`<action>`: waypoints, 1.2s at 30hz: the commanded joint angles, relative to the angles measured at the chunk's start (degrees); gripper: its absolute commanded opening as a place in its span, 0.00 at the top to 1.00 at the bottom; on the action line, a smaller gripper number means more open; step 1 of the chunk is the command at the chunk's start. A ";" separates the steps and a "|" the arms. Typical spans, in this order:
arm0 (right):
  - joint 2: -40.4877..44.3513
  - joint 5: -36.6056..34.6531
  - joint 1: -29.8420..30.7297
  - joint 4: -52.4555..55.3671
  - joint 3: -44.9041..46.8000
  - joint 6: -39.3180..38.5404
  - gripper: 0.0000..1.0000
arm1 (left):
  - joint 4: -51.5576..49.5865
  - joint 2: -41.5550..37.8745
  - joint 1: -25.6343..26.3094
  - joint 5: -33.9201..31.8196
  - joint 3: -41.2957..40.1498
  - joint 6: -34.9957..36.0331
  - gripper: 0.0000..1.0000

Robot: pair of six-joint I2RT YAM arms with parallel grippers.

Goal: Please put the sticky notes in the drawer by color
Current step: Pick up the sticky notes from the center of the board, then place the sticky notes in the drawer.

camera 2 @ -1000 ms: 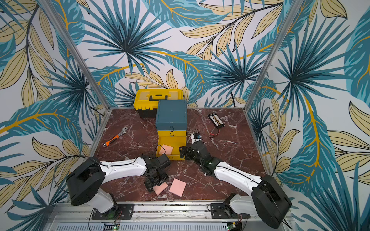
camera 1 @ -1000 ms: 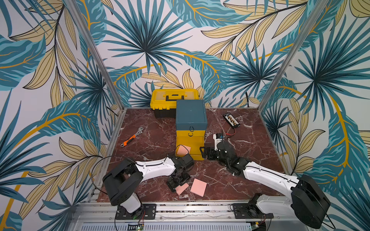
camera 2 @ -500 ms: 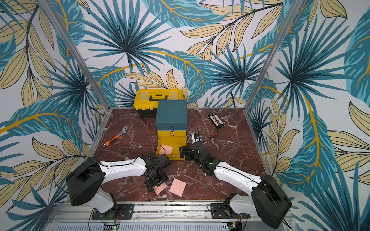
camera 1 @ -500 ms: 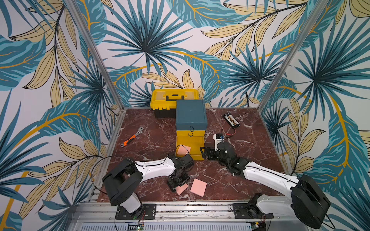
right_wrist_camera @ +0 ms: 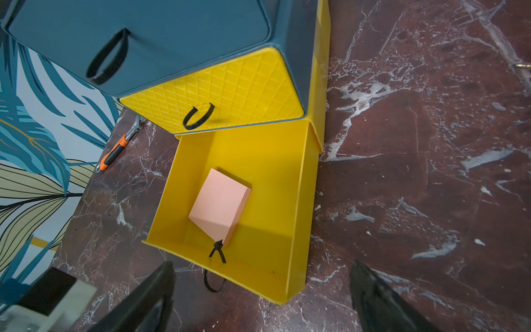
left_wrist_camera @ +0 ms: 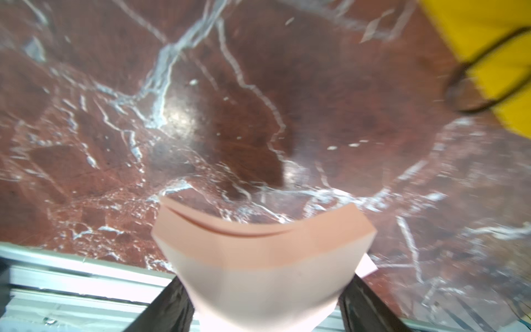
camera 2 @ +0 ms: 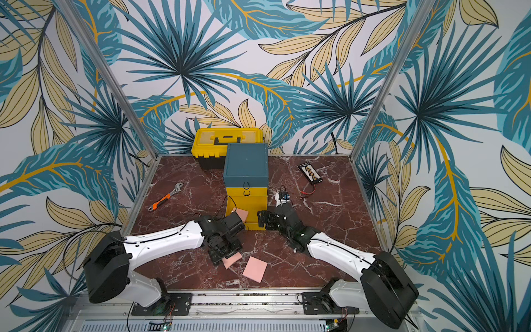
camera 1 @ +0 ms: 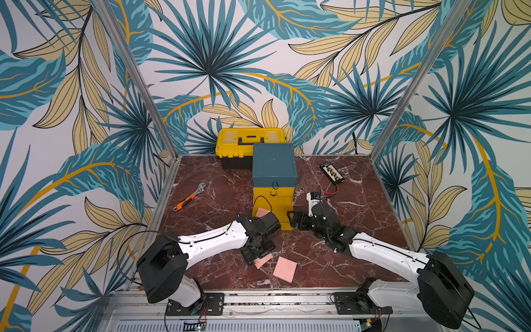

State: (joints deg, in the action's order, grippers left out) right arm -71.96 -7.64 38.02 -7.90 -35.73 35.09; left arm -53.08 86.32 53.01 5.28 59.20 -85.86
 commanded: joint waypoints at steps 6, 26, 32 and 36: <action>2.95 -2.60 -0.49 4.66 -2.45 -1.44 0.06 | -6.96 -1.62 -0.25 -13.03 11.34 9.74 0.23; 5.08 -6.94 -1.68 10.76 -5.15 -2.70 0.06 | 13.38 3.86 -6.74 -22.59 15.27 37.14 0.23; 5.41 -7.52 -1.77 12.25 -5.41 -2.92 0.06 | 18.09 6.12 -6.87 -23.33 12.40 38.65 0.23; 5.61 -7.74 -1.84 12.94 -5.42 -2.82 0.06 | 20.93 7.39 -6.95 -23.98 10.73 38.93 0.23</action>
State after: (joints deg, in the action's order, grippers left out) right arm -67.37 -14.13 36.40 3.33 -40.88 32.14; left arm -36.67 92.97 46.39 -16.91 70.96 -48.71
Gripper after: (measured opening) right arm 0.944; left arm 0.768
